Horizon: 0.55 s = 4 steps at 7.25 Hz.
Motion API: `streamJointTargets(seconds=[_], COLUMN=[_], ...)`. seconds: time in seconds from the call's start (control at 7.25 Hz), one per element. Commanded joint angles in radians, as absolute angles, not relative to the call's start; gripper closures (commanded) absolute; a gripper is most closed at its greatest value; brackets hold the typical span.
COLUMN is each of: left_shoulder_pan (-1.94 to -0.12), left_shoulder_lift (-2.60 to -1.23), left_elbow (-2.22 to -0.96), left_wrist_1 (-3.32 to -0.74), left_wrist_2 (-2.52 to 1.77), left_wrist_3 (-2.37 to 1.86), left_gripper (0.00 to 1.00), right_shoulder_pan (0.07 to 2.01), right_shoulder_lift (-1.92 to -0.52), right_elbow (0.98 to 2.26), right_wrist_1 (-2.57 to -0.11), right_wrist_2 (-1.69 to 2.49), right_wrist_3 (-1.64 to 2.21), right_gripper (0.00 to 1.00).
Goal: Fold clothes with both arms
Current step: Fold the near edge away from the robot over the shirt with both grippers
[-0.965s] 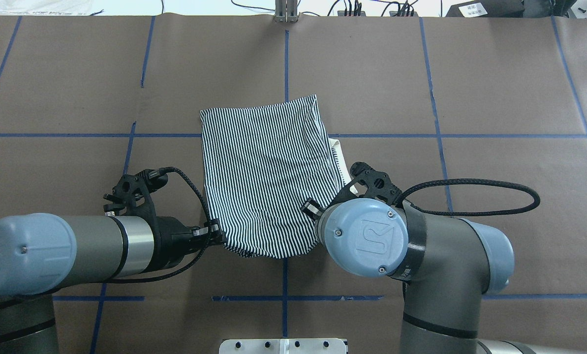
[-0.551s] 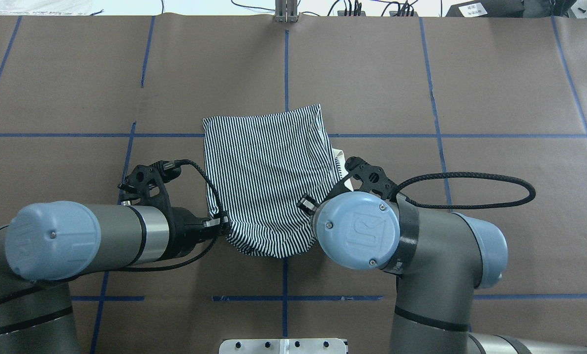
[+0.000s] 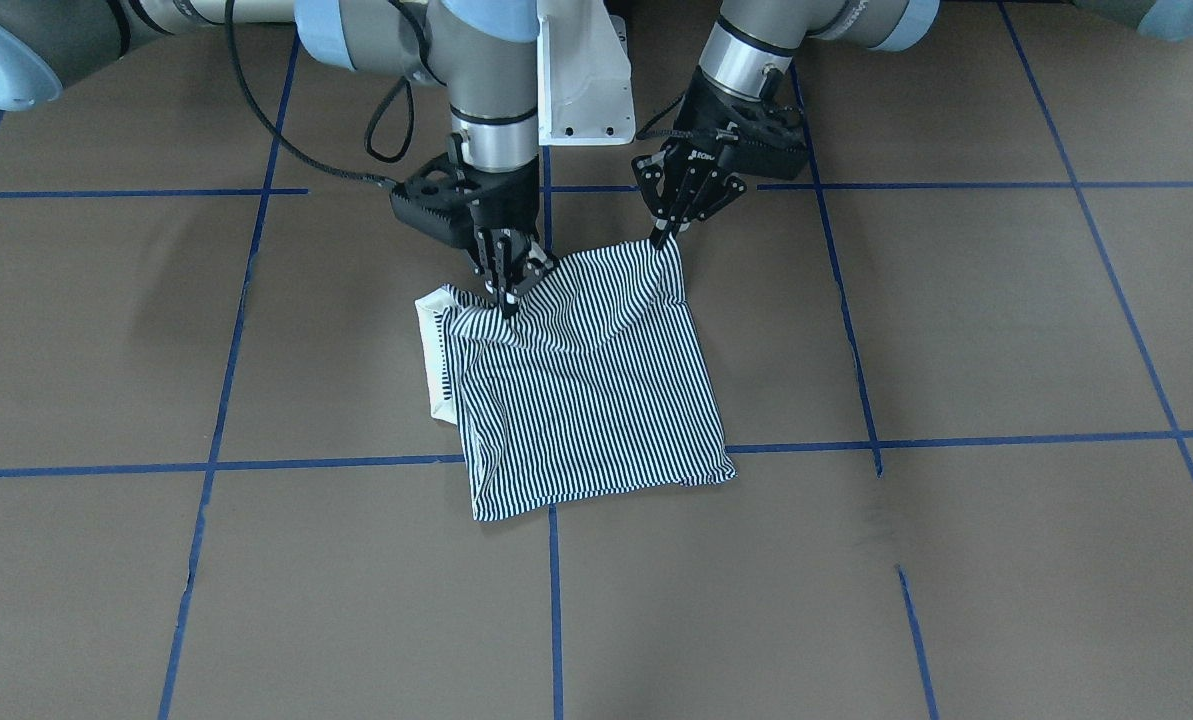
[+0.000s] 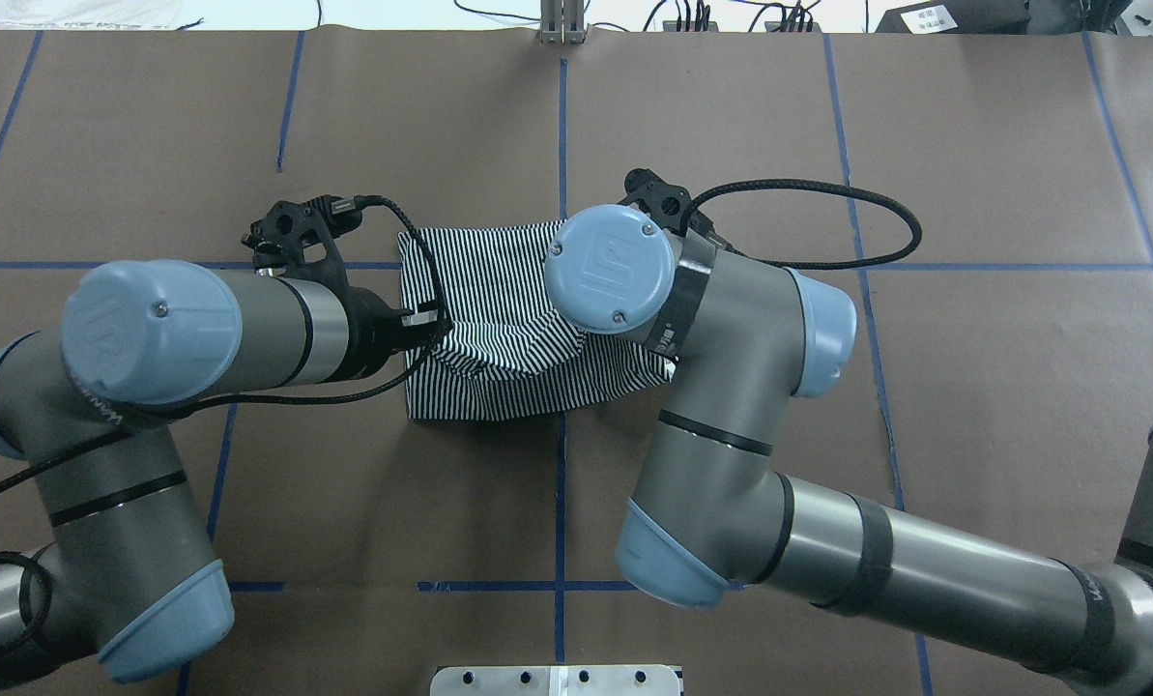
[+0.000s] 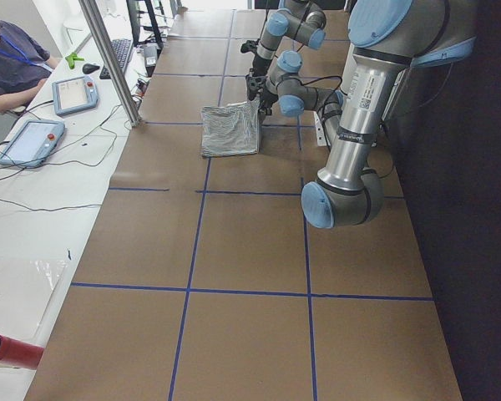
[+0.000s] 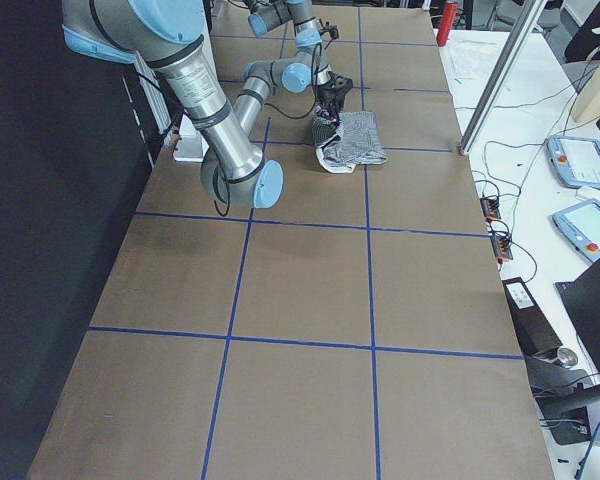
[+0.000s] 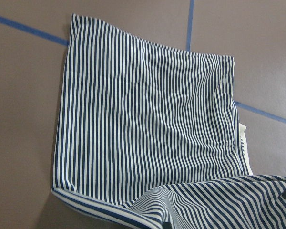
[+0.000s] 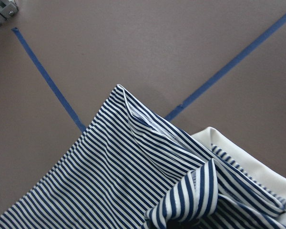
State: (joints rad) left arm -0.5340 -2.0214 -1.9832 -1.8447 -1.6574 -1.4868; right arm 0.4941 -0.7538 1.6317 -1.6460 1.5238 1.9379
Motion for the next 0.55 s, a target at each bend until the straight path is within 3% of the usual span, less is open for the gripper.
streamJointTargets(seconds=[0.0, 0.41], left_shoulder_pan=[-0.595, -0.633], left_shoulder_lift=[-2.104, -2.149], left_elbow=[-1.816, -1.596], left_wrist_1=[-1.858, -2.031], left_wrist_2=[-1.655, -1.654], left_wrist_3=[-1.447, -1.399], left_gripper=[1.0, 1.0], right_shoulder_pan=[0.538, 0.54], right_shoulder_lift=[-0.668, -0.667], right_elbow=[1.362, 1.295], right_wrist_1=[-1.478, -1.437], right_wrist_2=[1.525, 1.523], right_wrist_3=[1.922, 1.902], right_gripper=[1.0, 1.0])
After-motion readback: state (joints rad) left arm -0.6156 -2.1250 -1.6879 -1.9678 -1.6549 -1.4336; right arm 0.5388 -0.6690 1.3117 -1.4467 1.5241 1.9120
